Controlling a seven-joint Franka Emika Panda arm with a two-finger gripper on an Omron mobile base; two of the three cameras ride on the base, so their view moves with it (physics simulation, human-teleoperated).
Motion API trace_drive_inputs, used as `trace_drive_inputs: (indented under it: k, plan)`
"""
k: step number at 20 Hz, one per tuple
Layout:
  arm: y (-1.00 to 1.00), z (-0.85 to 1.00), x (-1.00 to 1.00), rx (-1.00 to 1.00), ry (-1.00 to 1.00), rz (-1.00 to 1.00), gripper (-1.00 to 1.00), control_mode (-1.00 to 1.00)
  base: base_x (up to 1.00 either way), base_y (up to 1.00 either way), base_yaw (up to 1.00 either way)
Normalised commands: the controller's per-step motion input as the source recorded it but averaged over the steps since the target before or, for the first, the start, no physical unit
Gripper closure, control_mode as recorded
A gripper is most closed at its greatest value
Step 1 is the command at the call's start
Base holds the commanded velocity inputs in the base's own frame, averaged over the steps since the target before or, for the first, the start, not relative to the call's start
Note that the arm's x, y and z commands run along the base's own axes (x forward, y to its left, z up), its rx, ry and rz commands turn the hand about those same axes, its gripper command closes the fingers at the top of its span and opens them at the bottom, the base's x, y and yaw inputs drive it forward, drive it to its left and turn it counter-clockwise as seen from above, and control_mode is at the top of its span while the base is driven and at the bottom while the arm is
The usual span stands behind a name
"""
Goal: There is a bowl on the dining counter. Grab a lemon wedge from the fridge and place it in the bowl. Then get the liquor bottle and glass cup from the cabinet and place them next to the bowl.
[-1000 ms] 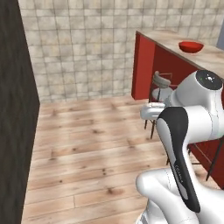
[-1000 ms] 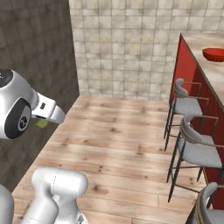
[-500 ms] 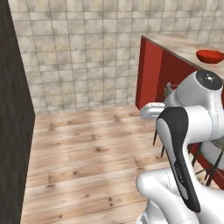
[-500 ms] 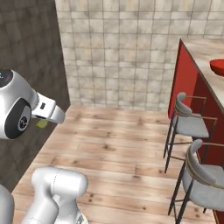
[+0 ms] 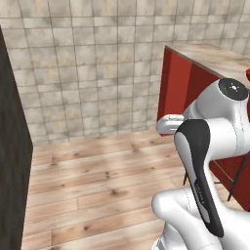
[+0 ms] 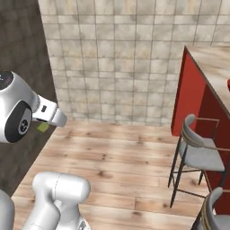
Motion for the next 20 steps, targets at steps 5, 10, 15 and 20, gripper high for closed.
trace_drive_inputs:
  k: [5,10,15,20]
  plan:
    - [0.0,0.0,0.0,0.0,0.0,0.0,1.0,1.0,1.0,0.31,-0.15]
    - [0.0,0.0,0.0,0.0,0.0,0.0,1.0,1.0,1.0,0.24,-0.21]
    - [0.0,0.0,0.0,0.0,0.0,0.0,1.0,1.0,1.0,0.21,-0.31]
    - [0.0,0.0,0.0,0.0,0.0,0.0,1.0,1.0,0.85,0.09,-0.48]
